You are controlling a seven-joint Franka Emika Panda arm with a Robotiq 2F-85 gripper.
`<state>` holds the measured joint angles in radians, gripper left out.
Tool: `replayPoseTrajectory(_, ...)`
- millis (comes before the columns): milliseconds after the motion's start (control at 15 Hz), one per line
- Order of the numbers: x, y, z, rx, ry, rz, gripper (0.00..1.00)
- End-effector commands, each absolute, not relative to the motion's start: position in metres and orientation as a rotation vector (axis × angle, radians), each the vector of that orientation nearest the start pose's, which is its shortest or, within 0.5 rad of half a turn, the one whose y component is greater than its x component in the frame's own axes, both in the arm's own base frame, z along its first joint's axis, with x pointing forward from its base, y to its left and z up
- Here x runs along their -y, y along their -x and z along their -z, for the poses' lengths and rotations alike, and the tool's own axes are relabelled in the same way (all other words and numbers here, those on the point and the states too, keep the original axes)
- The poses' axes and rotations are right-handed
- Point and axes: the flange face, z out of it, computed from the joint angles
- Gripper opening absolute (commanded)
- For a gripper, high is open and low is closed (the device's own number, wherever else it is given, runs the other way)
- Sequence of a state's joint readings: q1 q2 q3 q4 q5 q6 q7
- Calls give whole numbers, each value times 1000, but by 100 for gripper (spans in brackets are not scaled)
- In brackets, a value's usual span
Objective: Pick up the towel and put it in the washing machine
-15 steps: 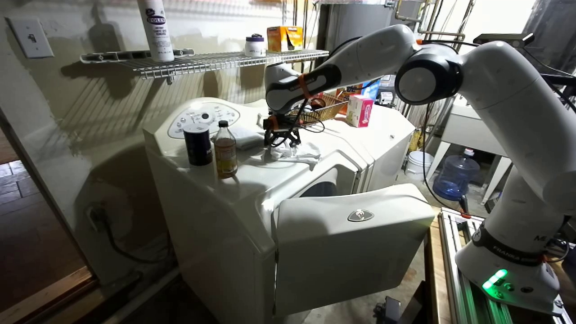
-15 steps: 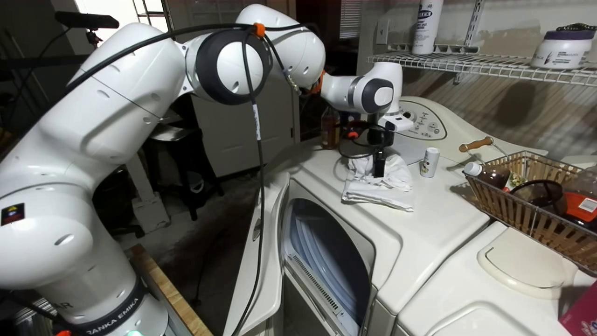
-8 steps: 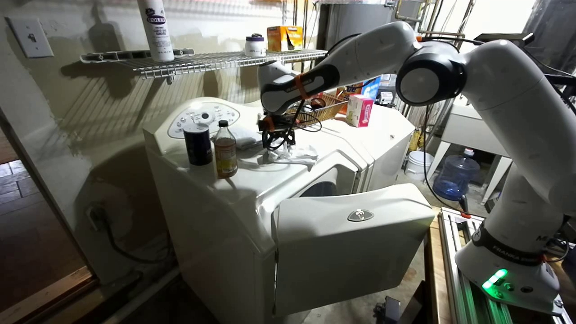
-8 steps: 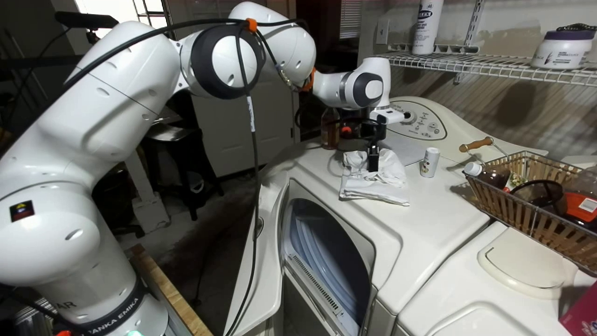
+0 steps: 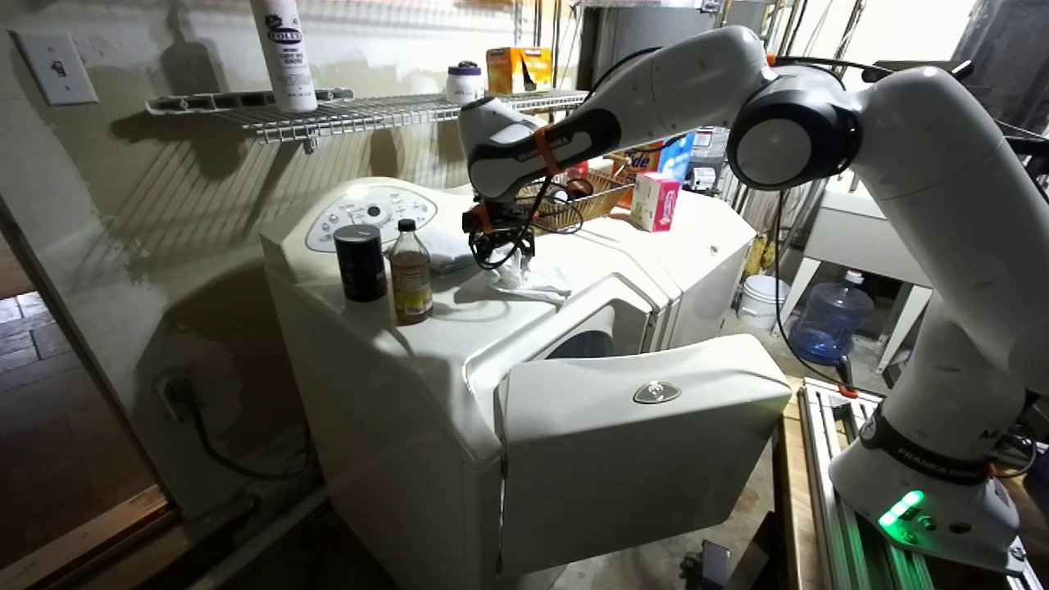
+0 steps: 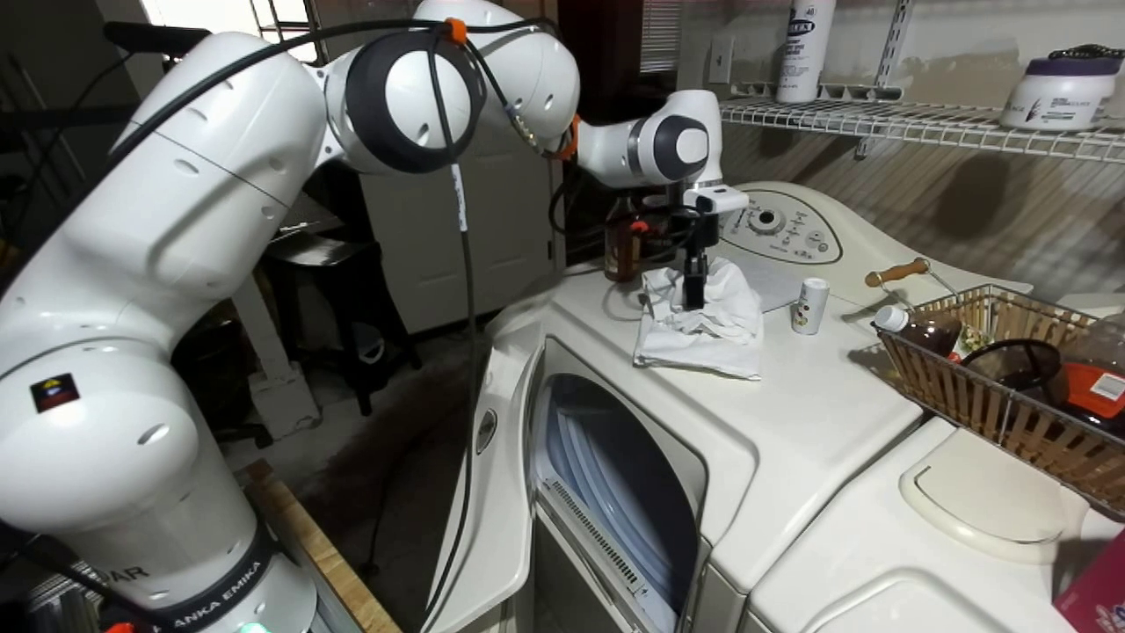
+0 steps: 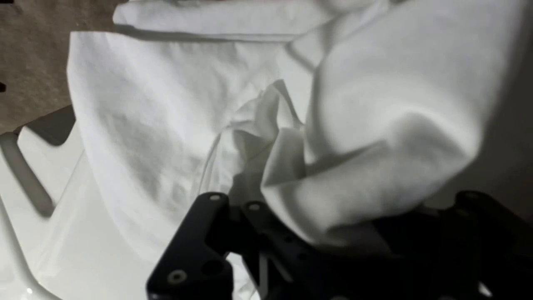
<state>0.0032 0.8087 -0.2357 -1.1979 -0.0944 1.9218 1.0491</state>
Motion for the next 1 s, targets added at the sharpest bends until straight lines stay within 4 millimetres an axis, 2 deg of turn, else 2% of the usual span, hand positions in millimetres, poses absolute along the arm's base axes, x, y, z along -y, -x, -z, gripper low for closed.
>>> replayPoseTrajectory(0,129,-726,-344,-1993,2801,99,0)
replayPoseTrajectory(133,129,-717,-360,-2022,2806,86,0)
replayPoseTrajectory(400,131,-676,-376,-2048,2813,-111,0)
replayPoseTrajectory(600,133,-642,-374,-2049,2806,-219,0)
replayPoseTrajectory(933,137,-599,-359,-1988,2760,-213,0)
